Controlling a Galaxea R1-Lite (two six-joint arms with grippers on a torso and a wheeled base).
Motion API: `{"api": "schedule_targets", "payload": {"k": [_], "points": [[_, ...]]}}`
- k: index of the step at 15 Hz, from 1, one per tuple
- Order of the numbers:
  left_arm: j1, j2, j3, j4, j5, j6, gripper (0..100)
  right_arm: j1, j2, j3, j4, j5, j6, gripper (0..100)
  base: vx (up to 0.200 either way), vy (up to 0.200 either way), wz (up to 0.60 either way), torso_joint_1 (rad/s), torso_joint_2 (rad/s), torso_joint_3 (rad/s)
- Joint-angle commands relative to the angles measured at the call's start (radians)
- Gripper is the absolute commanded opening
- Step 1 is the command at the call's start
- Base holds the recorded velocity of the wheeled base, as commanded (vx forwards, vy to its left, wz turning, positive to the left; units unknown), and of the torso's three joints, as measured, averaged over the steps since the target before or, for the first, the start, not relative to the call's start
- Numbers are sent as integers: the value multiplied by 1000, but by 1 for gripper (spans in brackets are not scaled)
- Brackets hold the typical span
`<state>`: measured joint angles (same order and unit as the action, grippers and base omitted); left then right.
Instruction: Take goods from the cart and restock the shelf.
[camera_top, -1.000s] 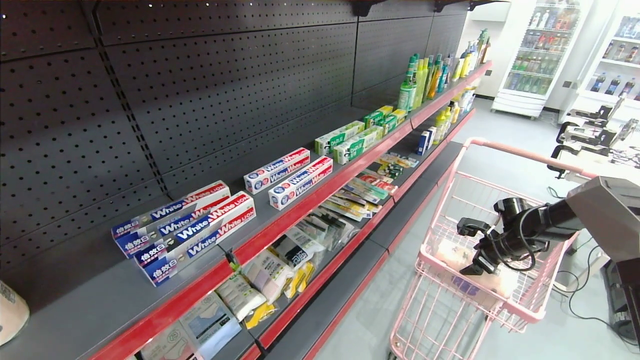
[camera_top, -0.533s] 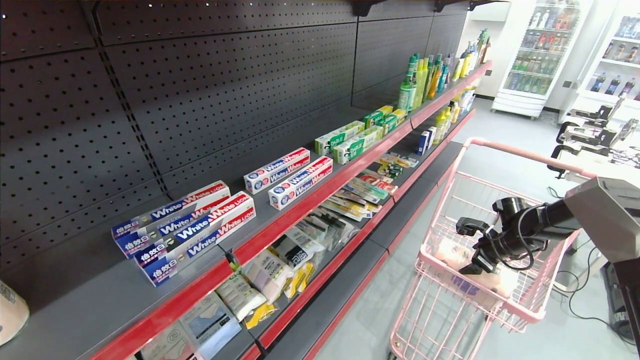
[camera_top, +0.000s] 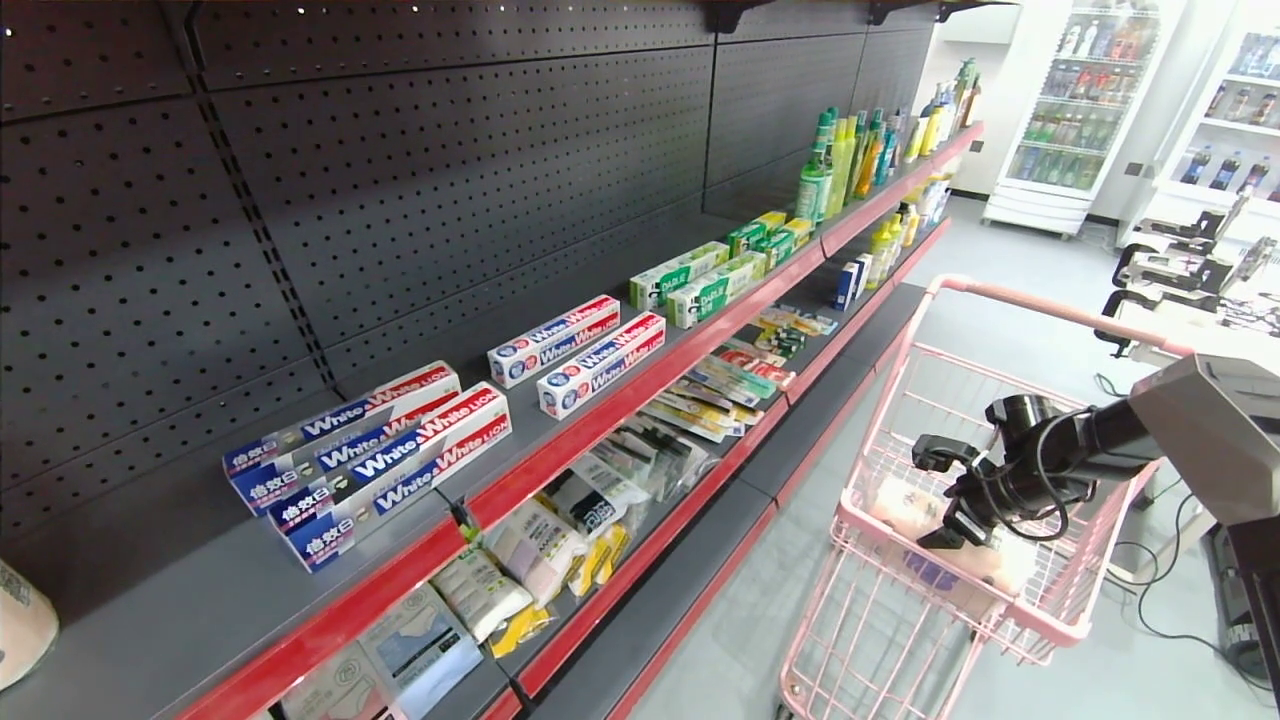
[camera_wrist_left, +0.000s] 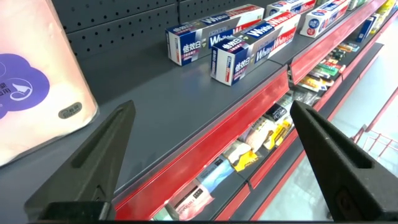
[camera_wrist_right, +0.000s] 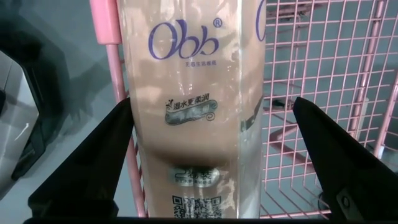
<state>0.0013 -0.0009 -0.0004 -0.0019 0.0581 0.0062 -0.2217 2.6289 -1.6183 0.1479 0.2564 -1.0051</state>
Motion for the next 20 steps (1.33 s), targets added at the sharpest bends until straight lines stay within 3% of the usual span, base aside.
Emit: {"api": "schedule_targets", "payload": {"k": [1,14,15,20], "points": [[0,1,0,0,0,0,100,1,-1,0,1,0,-1,100,0,0,0,-144,281,144],[0,1,0,0,0,0,100,2,-3,9,7,3,-7,100,0,0,0,-24,58,28],[0,1,0,0,0,0,100,1,-4,21,9,0,-17,0,0,0,0,0,0,0],[0,1,0,0,0,0,100,-4,-9,29,73,-57,-21,0,0,0,0,0,0,0]]}}
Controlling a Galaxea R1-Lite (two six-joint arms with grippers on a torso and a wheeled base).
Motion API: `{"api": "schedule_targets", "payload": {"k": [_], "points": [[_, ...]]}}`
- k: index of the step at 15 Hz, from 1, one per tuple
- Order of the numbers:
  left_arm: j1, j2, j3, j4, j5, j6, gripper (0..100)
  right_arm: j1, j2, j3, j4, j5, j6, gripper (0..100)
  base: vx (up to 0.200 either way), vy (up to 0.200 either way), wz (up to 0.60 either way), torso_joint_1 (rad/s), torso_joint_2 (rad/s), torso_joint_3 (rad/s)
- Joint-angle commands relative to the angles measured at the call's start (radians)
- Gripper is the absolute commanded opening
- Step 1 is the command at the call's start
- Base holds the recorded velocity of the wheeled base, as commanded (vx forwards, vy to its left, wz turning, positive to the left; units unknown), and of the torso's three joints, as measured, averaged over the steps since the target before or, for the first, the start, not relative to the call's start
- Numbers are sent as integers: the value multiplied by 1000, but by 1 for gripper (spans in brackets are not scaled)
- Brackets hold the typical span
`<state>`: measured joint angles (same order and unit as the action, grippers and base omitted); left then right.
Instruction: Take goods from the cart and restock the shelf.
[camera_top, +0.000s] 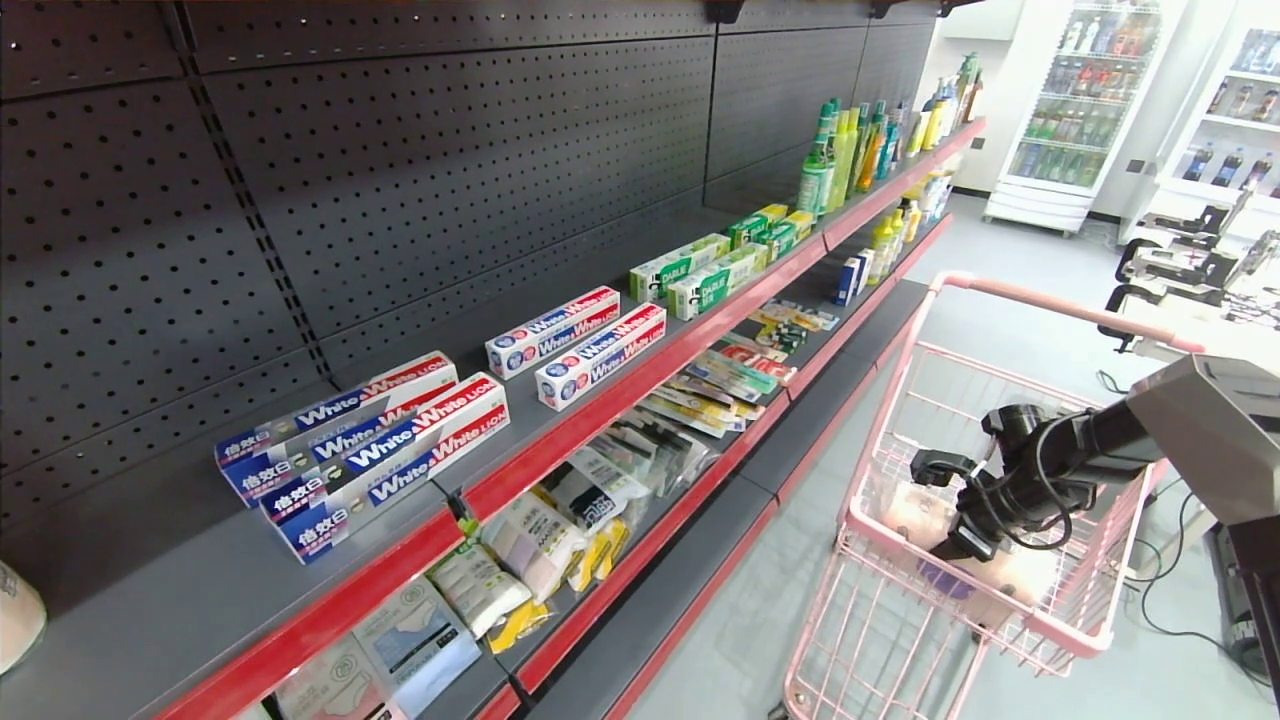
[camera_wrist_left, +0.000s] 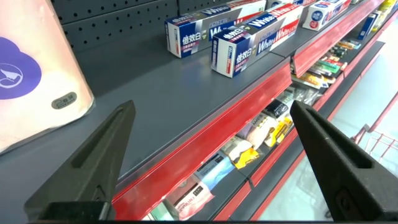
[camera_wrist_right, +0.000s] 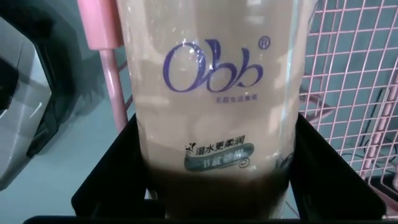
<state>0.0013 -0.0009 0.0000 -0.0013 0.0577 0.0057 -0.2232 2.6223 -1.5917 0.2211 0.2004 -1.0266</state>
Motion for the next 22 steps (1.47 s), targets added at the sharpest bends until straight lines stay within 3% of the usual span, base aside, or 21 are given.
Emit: {"api": "schedule_targets", "payload": {"k": [1,7,10,22], "points": [[0,1,0,0,1,0,100,-2,-4,7,7,-19,0,0,0,0,0,0,0,0],[0,1,0,0,1,0,100,19,-8,19,32,-119,-6,0,0,0,0,0,0,0],[0,1,0,0,1,0,100,19,-16,-36,150,-179,-46,0,0,0,0,0,0,0],[0,1,0,0,1,0,100,21,-7,-14,179,-194,-50,0,0,0,0,0,0,0]]}}
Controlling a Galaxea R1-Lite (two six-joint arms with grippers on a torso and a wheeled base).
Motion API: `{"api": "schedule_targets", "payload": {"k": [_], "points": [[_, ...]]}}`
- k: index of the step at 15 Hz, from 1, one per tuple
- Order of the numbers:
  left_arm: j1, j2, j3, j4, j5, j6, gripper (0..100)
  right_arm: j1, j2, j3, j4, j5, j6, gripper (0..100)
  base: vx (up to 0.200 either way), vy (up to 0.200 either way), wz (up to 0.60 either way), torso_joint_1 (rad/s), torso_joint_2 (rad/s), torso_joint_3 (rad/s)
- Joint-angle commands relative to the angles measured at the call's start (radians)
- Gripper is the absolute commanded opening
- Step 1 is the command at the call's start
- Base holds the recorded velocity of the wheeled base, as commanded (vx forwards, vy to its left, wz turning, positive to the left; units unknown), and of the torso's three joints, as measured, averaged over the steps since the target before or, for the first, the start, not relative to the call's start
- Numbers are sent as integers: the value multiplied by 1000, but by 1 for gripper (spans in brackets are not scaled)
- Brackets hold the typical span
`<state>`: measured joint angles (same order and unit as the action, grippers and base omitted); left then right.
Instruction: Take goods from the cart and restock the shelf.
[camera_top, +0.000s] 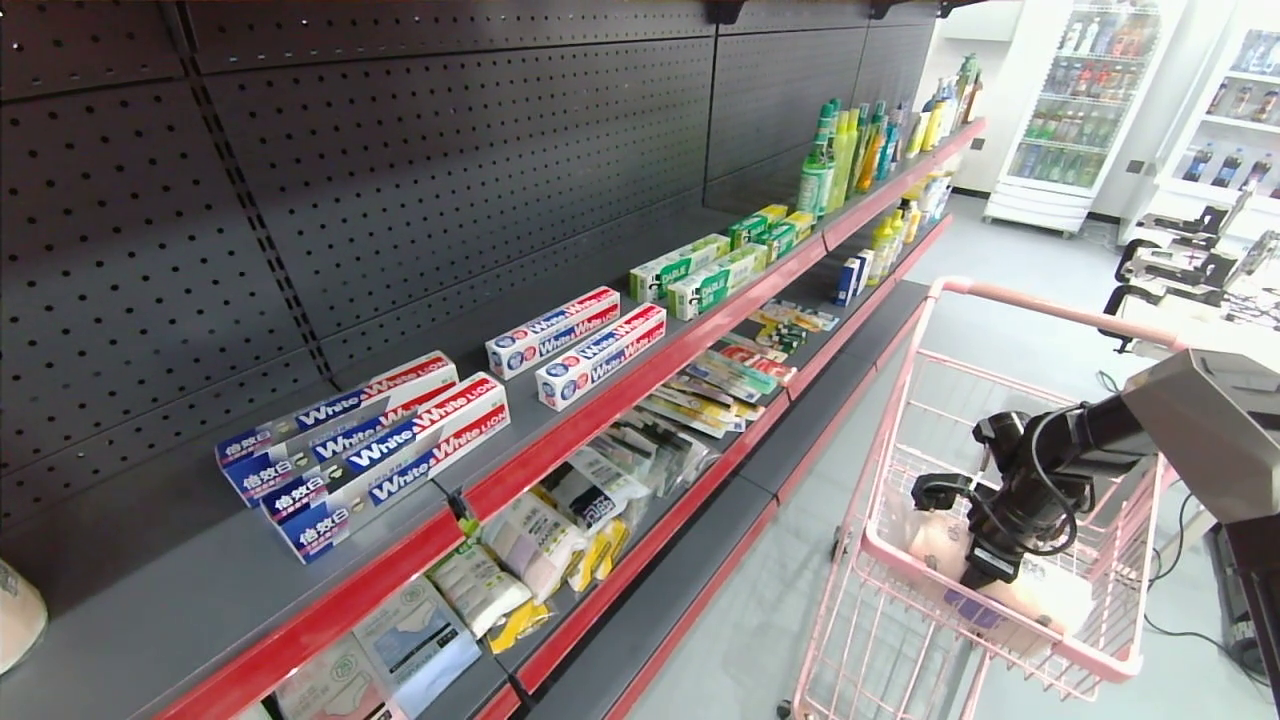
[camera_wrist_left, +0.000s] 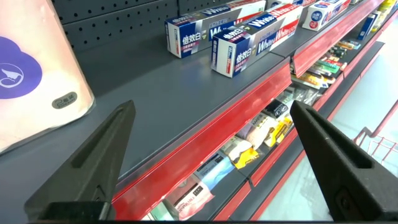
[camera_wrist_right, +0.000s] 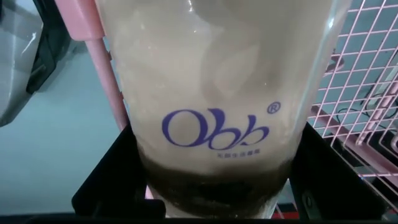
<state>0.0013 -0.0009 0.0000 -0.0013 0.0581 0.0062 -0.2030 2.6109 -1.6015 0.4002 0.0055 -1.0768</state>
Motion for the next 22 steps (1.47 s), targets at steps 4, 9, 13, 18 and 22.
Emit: {"api": "schedule_targets", "payload": {"k": [4,9,13,18,22], "points": [[0,1,0,0,0,0,100,-3,5,-2,-14,1,-38,0,0,0,0,0,0,0],[0,1,0,0,0,0,100,-3,3,14,-12,2,-26,100,0,0,0,0,0,0],[0,1,0,0,0,0,100,-3,0,29,-8,11,-22,100,0,0,0,0,0,0],[0,1,0,0,0,0,100,-3,0,29,-6,24,-17,0,0,0,0,0,0,0],[0,1,0,0,0,0,100,-3,0,32,-4,27,-9,0,0,0,0,0,0,0]]}}
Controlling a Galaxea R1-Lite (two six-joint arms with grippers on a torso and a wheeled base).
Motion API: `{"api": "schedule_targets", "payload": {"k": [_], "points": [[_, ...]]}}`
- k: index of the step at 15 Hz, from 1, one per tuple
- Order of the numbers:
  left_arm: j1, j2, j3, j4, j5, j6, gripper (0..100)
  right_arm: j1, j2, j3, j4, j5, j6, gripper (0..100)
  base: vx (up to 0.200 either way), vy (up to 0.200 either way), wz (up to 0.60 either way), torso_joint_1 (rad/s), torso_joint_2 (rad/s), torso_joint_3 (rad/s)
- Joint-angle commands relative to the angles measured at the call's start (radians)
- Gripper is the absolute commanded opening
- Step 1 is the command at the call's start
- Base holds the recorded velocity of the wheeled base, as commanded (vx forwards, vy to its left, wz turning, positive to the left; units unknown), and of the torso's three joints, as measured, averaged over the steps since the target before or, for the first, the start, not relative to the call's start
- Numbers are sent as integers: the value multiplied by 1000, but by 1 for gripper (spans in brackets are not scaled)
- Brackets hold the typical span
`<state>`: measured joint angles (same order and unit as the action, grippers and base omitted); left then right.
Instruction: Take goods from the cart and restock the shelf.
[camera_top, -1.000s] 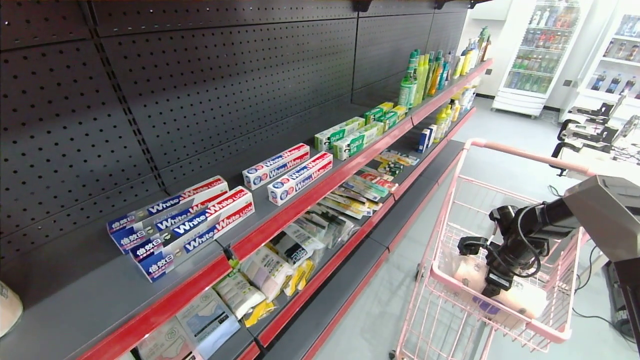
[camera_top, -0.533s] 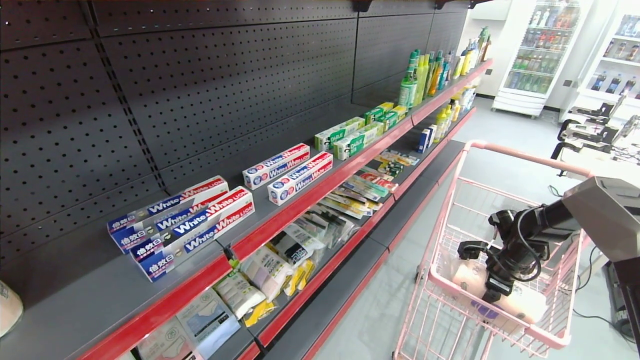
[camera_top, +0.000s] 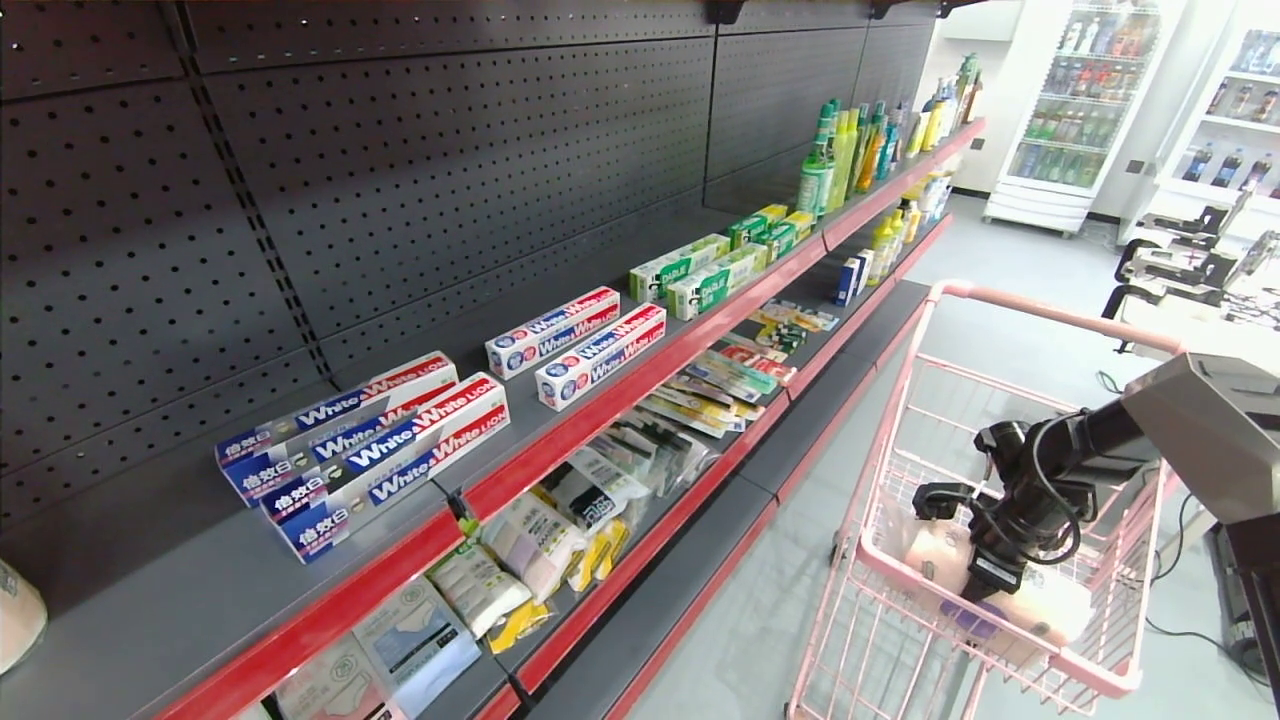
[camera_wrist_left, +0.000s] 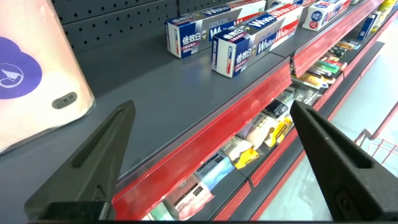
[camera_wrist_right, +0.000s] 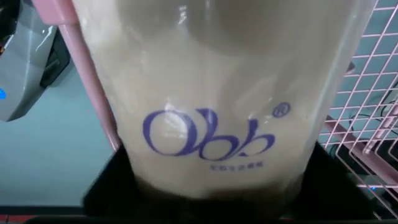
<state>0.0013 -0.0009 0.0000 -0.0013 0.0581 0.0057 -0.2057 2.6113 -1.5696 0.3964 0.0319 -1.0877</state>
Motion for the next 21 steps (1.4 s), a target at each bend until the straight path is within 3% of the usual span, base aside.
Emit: {"api": "schedule_targets", "payload": {"k": [1,3,6,7,11,16,19,21], "points": [[0,1,0,0,0,0,100,0,-2,6,-2,0,2,0,0,0,0,0,0,0],[0,1,0,0,0,0,100,-1,-5,17,-10,22,15,0,0,0,0,0,0,0],[0,1,0,0,2,0,100,2,-54,-10,-126,54,282,0,0,0,0,0,0,0],[0,1,0,0,0,0,100,0,-80,-21,-139,46,310,0,0,0,0,0,0,0],[0,1,0,0,0,0,100,-37,-209,-6,-139,-52,301,0,0,0,0,0,0,0],[2,1,0,0,0,0,100,-75,-451,37,-149,-63,338,0,0,0,0,0,0,0],[0,1,0,0,0,0,100,-14,-602,57,-174,-61,525,0,0,0,0,0,0,0],[0,1,0,0,0,0,100,85,-772,134,-249,-63,709,0,0,0,0,0,0,0]]}}
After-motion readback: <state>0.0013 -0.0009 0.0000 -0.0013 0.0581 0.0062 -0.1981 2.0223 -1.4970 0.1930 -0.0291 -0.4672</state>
